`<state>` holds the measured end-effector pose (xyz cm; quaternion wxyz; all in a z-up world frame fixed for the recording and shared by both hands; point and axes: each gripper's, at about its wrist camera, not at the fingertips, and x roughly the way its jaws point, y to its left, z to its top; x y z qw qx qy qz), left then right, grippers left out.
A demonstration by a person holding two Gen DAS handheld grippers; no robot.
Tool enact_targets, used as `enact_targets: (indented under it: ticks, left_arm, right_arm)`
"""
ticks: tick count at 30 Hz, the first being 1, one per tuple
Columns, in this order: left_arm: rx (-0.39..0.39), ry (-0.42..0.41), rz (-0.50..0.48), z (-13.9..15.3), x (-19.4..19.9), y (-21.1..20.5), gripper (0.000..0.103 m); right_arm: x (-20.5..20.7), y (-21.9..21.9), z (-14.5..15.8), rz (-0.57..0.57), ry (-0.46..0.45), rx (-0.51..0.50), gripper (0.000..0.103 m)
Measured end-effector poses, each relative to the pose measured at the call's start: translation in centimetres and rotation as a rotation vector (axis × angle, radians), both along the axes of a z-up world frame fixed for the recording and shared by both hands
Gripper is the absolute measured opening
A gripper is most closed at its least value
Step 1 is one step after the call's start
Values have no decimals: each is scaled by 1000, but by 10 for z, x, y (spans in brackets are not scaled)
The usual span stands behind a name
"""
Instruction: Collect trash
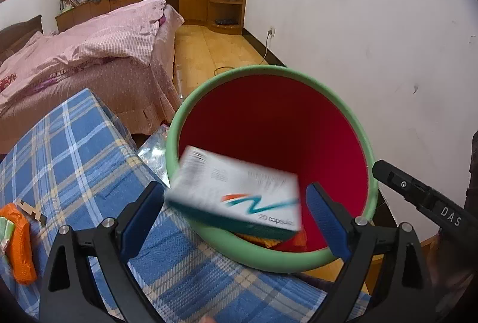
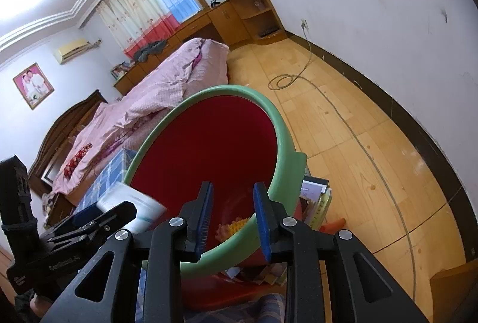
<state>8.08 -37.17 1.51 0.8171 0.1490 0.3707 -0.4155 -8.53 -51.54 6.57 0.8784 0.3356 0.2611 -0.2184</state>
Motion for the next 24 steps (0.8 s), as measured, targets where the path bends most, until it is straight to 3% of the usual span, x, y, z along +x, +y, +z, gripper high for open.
enact_targets:
  ticks: [9,19,24]
  left_arm:
    - [-22,-9,-11,12,-9,8,95]
    - [-25,-23,59,34,-16,43,95]
    - [-36,-37,107,45,-19,71,95]
  right_arm:
    - [-2,7,8,8,-13,-5,32]
    - [-5,25,22,49,-45,-14,51]
    - [-3,41,29,89,-54,-20,54]
